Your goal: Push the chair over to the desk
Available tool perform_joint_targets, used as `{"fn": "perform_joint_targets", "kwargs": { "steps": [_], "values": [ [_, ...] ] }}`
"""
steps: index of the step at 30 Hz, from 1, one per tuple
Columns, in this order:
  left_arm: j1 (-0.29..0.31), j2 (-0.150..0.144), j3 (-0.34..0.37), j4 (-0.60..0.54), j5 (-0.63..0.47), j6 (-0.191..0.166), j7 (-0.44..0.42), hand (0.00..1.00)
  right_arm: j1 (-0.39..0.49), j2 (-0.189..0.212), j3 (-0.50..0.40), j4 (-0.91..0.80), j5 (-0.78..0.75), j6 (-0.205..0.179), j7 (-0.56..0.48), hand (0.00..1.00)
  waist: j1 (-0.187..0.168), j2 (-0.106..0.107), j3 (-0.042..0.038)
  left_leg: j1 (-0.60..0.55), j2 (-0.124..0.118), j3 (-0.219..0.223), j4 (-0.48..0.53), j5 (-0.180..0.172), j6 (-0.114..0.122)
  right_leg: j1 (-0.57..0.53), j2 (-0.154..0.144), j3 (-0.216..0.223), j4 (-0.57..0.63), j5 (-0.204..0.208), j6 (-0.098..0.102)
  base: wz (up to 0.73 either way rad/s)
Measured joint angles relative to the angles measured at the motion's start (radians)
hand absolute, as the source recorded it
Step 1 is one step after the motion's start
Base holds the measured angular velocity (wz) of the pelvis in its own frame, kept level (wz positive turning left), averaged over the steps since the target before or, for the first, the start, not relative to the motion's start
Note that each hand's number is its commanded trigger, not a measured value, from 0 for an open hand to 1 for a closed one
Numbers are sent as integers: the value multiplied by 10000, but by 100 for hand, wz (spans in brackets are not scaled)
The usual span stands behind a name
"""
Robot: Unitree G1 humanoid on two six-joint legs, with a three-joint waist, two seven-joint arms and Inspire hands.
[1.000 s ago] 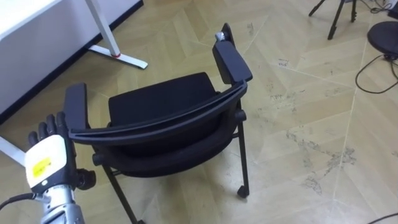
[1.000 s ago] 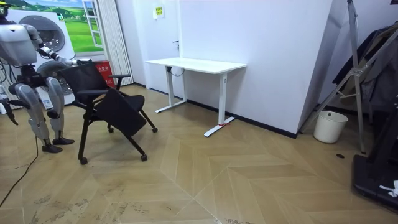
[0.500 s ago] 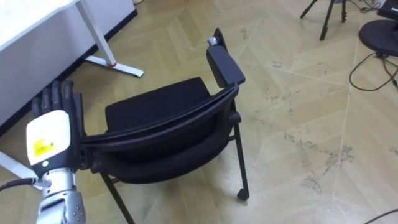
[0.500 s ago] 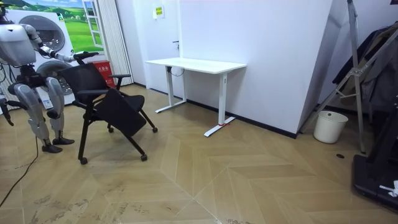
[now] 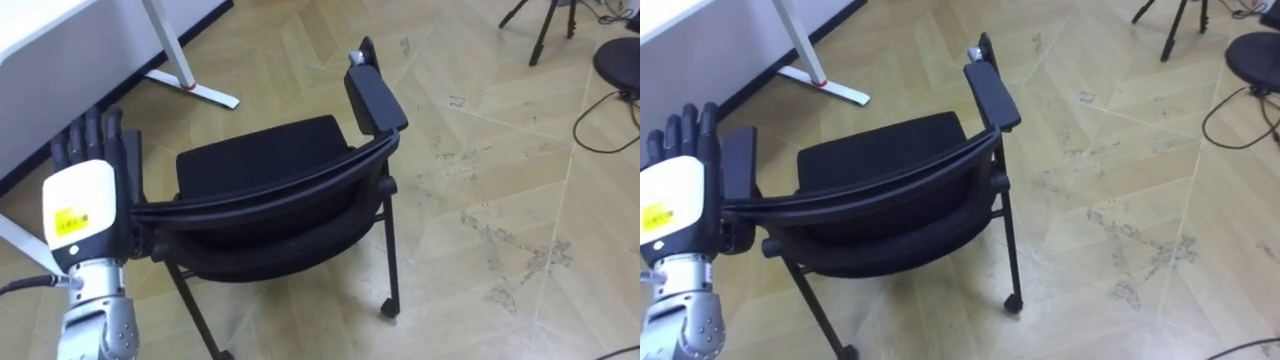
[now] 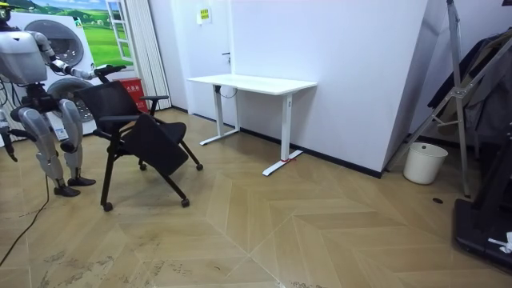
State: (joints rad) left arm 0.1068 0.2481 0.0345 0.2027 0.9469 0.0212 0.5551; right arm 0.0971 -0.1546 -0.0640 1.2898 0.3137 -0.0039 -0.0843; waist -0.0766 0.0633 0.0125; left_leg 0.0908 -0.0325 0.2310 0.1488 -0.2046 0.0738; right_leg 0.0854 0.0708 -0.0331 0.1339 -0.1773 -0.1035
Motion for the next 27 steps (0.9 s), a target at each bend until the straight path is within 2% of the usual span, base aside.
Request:
{"fn": "perform_joint_targets", "kwargs": {
  "steps": [8, 16, 27],
  "values": [
    [0, -1, -221, -37, 1, 1, -63, 0, -76, 0, 4, 71, 17, -150, 87, 0, -40, 28, -22, -111, -6, -108, 56, 0, 0, -59, -4, -26, 2, 2, -4, 1],
    [-1, -5, -786, -301, 91, 17, -682, 0, -48, 0, 23, 67, 284, -161, 427, 0, -59, 101, -85, -104, -4, -107, 55, 0, 0, -101, -3, -3, 16, 2, -4, 0],
    [-3, 7, -980, -610, 75, 13, -1564, 0, -101, -11, 50, 157, 567, -157, 508, 0, -293, 73, -66, -100, -3, -104, 54, 0, 0, -110, 1, 13, 18, 2, -3, 0]
  ]
}}
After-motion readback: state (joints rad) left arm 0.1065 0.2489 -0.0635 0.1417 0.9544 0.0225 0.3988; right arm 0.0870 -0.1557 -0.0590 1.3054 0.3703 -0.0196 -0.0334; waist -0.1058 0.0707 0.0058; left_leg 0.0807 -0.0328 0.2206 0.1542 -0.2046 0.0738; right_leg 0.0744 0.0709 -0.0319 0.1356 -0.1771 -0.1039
